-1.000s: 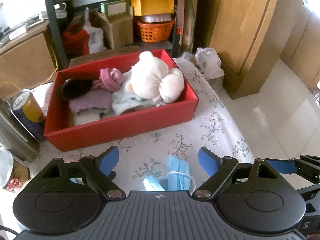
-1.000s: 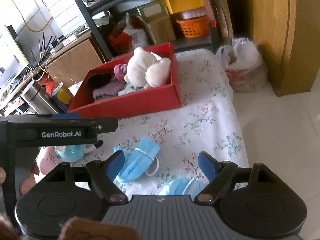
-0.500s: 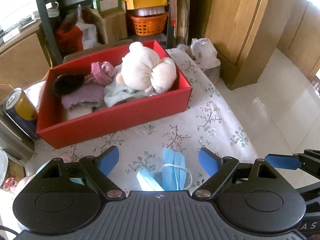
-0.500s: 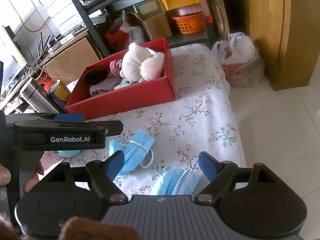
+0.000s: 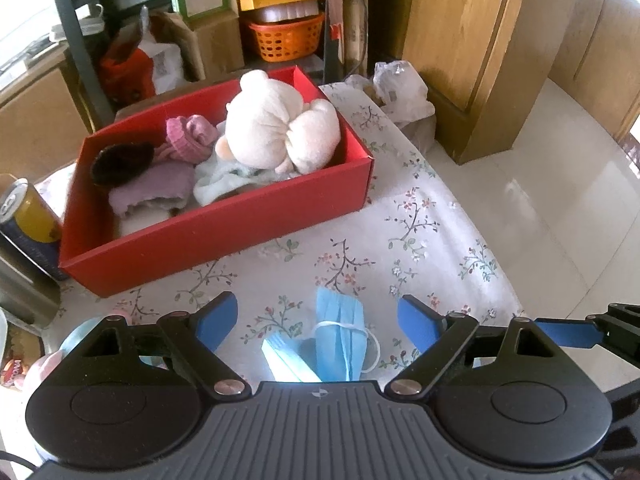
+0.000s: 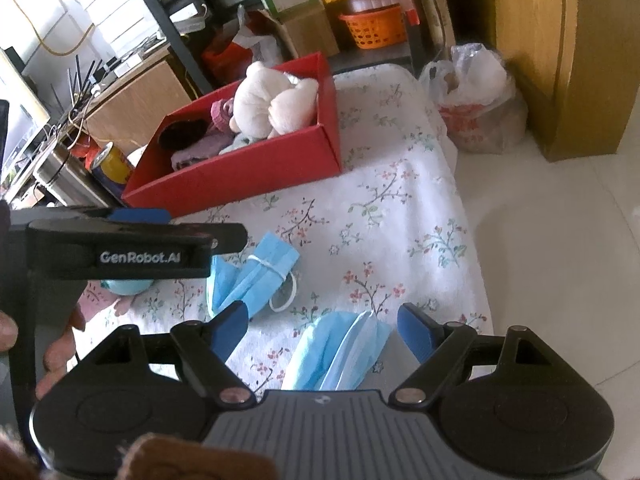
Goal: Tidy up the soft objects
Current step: 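Move both tools down to the blue face masks on the floral cloth, then close left tool on a blue face mask while right tool grasps another mask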
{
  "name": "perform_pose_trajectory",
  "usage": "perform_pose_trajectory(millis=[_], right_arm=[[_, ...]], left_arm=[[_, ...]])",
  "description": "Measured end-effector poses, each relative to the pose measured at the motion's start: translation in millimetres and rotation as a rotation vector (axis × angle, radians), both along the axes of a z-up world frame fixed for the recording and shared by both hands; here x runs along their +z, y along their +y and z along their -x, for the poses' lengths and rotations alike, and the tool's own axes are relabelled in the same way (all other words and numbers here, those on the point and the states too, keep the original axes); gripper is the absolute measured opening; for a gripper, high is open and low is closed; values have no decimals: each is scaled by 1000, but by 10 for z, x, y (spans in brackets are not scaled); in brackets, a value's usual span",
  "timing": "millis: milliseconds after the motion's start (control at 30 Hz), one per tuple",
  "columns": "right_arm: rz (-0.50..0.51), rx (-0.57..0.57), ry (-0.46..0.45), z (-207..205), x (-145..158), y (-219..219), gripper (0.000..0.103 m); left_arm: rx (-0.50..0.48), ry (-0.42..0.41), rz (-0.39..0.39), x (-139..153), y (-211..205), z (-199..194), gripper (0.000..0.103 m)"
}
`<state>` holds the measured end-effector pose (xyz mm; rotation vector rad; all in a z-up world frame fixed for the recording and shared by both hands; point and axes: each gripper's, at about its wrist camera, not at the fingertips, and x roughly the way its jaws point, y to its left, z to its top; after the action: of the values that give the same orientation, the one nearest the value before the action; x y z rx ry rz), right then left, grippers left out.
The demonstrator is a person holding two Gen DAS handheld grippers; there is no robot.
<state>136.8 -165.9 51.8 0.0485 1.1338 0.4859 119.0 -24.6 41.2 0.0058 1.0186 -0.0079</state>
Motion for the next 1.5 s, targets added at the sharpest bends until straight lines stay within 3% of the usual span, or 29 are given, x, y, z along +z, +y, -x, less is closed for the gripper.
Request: perform_pose_trajectory(millis=[633, 1167, 1500], right_arm=[[61, 75, 62, 135, -262, 73, 60], [65, 27, 105, 67, -374, -72, 60], [90, 31, 145, 88, -502, -56, 60]], left_arm=[[-16, 61, -18, -214, -75, -102, 86], [75, 192, 178, -476, 127, -288, 87], [43, 239, 143, -667, -21, -295, 87]])
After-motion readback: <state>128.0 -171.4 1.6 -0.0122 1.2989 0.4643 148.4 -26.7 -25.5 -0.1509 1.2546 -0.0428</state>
